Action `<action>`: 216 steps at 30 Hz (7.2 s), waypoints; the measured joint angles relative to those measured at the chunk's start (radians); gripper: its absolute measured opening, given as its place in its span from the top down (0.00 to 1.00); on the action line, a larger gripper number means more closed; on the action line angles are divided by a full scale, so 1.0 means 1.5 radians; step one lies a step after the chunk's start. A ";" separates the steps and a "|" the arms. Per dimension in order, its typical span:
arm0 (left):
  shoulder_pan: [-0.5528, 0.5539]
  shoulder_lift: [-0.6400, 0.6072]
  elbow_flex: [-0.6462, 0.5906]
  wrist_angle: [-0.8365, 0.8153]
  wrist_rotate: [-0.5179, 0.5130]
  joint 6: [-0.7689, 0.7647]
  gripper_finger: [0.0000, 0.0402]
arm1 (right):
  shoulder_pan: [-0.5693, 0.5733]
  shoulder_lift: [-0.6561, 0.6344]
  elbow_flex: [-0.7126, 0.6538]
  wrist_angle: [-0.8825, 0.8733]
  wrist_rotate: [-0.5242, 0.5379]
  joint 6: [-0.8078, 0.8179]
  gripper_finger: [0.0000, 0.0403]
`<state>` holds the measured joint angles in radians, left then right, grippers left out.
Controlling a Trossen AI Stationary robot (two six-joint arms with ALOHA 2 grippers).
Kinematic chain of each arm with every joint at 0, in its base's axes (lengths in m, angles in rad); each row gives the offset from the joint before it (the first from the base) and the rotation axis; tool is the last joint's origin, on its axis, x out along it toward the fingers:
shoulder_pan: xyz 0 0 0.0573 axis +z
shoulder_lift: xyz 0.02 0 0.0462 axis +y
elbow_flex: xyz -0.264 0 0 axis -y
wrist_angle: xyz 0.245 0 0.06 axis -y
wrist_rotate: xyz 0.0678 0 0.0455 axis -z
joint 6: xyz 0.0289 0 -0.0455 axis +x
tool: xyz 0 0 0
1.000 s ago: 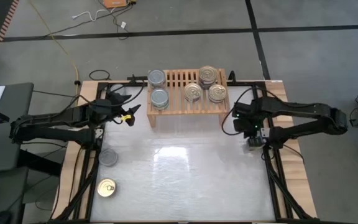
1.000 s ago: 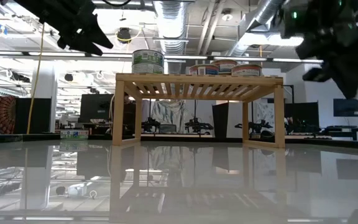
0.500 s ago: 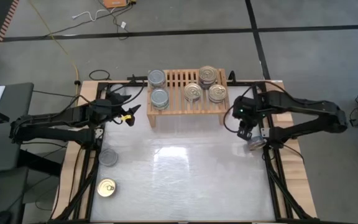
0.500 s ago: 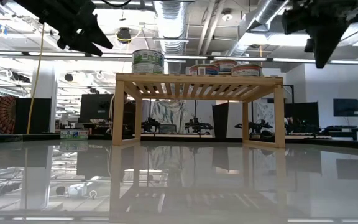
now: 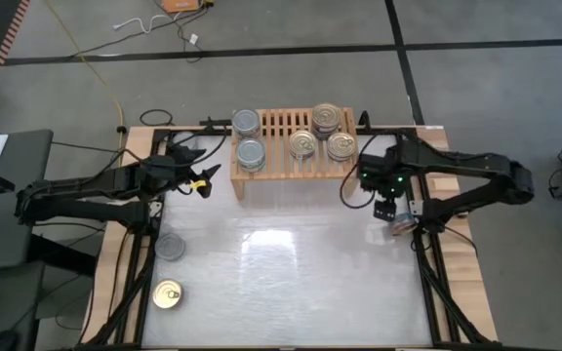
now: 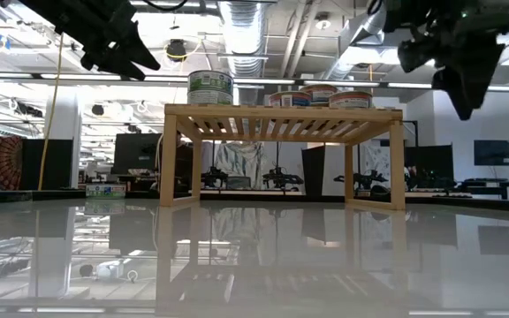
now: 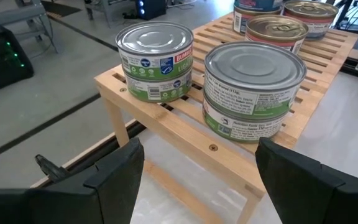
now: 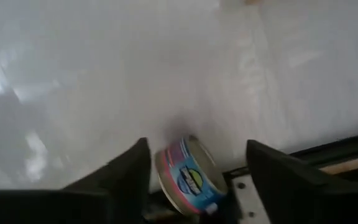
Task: Stack canned seafood by type on shelf
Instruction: Stack the blue-pink tuna can on top of the other blue-pink tuna can on the shelf
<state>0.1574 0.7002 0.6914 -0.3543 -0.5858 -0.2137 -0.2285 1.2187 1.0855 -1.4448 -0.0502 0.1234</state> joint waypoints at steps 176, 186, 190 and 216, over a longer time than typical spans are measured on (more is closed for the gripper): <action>0.000 0.000 -0.001 -0.055 0.000 -0.060 0.26 | -0.062 -0.160 -0.131 0.760 0.310 0.627 0.20; 0.000 0.000 -0.001 -0.055 0.000 -0.060 0.26 | -0.063 -0.164 -0.131 0.760 0.274 0.542 0.07; 0.000 0.000 -0.001 -0.055 0.000 -0.060 0.26 | -0.063 -0.167 -0.131 0.757 0.269 0.507 0.07; 0.000 0.000 -0.001 -0.055 0.000 -0.052 0.26 | -0.071 -0.204 -0.131 0.675 0.164 0.526 0.07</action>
<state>0.1577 0.6998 0.6903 -0.4370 -0.5861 -0.2924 -0.3344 0.9126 0.8883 -0.4328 0.1957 0.9127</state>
